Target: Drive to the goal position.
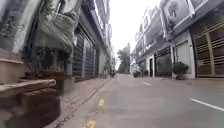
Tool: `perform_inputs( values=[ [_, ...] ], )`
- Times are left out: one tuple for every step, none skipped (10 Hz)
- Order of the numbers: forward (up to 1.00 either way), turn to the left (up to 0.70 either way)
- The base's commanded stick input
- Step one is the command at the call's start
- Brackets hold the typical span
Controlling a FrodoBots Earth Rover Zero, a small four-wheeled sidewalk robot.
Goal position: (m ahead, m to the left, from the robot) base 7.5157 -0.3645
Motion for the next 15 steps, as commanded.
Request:
perform_inputs(
  values=[
    [0.48, 0.0],
    [0.48, 0.0],
    [0.48, 0.0],
    [0.48, 0.0],
    [0.48, 0.0],
    [0.48, 0.0],
    [0.48, 0.0],
    [0.48, 0.0],
    [0.48, 0.0],
    [0.48, 0.0],
    [0.48, 0.0],
    [0.48, 0.0],
    [0.48, 0.0],
    [0.48, -0.07],
    [0.48, -0.47]
  ],
)
